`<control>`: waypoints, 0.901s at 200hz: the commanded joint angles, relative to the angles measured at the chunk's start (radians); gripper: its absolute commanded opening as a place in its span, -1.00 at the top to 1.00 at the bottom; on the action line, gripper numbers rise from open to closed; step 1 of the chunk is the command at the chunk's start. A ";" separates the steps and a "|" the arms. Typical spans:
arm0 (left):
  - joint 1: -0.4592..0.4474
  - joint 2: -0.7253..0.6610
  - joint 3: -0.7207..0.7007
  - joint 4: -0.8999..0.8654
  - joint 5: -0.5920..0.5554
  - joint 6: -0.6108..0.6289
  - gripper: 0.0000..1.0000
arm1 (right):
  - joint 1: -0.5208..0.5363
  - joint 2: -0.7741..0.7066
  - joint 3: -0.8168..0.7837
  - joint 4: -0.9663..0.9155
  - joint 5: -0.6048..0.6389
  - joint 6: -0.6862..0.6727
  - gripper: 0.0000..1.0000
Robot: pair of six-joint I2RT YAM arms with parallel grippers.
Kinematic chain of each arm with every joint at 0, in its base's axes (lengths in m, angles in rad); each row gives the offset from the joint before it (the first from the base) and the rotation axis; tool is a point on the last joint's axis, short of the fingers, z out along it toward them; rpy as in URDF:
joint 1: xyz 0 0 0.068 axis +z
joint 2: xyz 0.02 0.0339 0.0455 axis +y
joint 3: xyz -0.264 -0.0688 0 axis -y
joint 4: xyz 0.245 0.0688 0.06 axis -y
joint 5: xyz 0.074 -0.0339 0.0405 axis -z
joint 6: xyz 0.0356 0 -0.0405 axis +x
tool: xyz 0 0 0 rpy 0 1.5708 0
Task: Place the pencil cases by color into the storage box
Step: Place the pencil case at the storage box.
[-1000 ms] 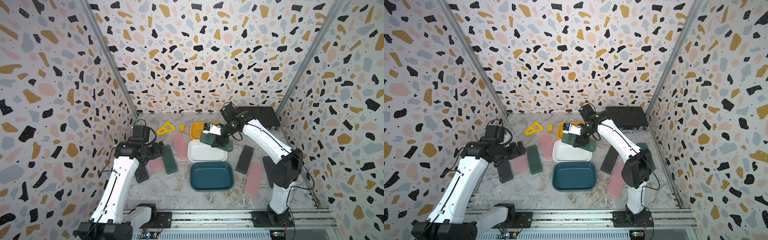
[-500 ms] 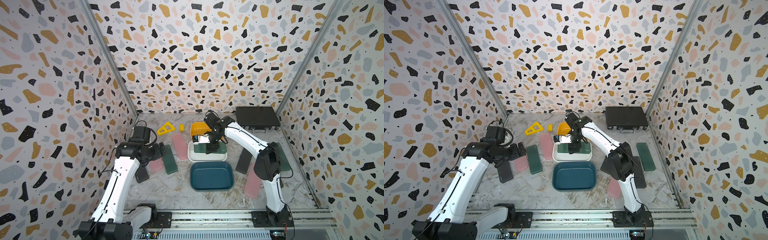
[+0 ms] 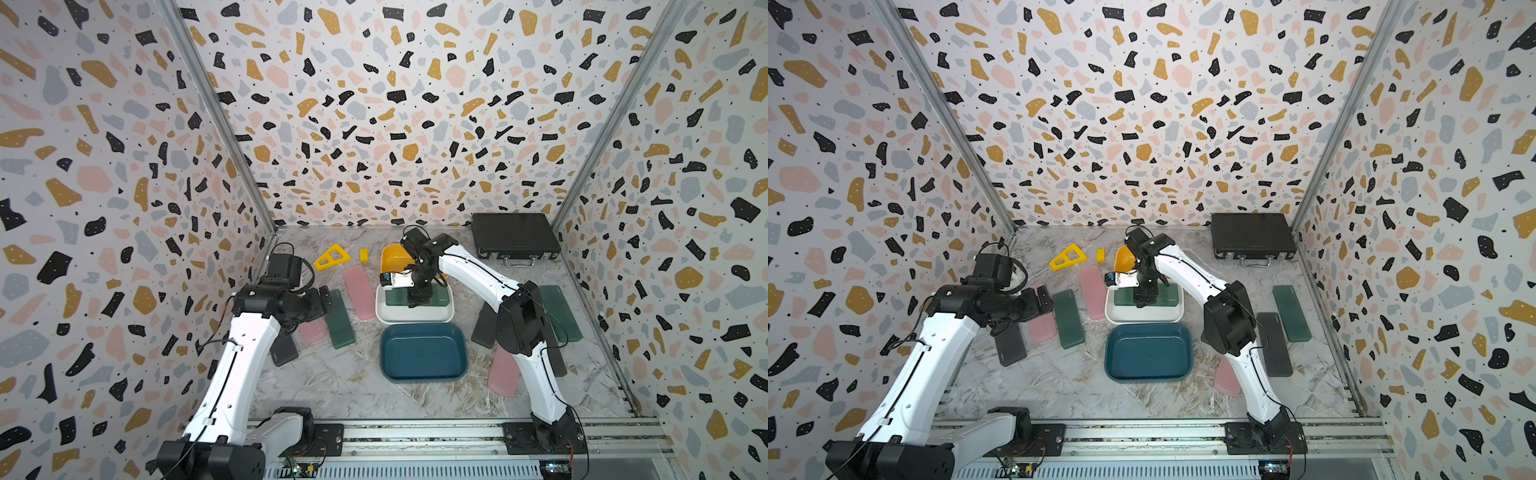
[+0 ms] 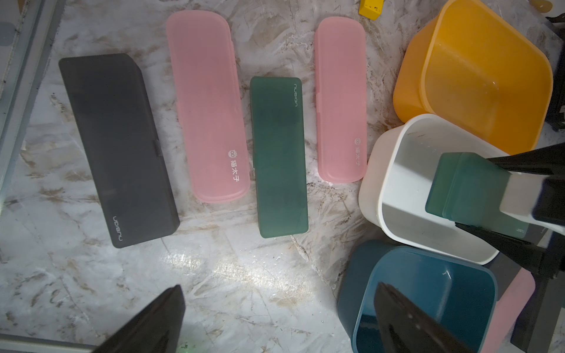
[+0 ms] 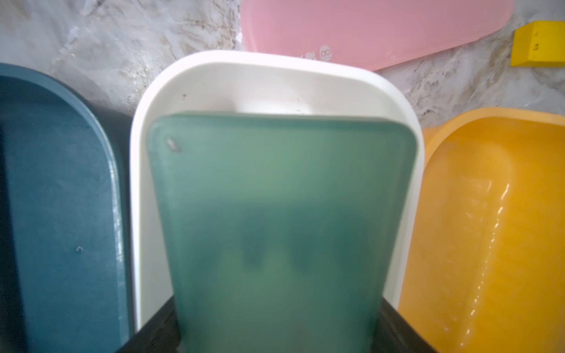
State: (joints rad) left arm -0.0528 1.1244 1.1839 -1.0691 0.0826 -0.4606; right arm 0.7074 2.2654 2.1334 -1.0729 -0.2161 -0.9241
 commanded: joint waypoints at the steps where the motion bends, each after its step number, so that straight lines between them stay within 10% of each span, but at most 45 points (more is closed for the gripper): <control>1: 0.002 0.005 -0.017 0.020 0.009 0.004 -1.00 | 0.004 0.011 0.038 -0.030 0.012 0.013 -0.10; 180: 0.002 0.020 -0.039 0.037 0.005 0.013 -1.00 | 0.004 0.144 0.047 0.018 0.017 0.093 -0.14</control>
State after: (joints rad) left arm -0.0528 1.1439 1.1561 -1.0492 0.0887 -0.4576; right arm 0.7074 2.4172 2.1464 -1.0428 -0.1894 -0.8516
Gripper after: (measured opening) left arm 0.999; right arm 0.746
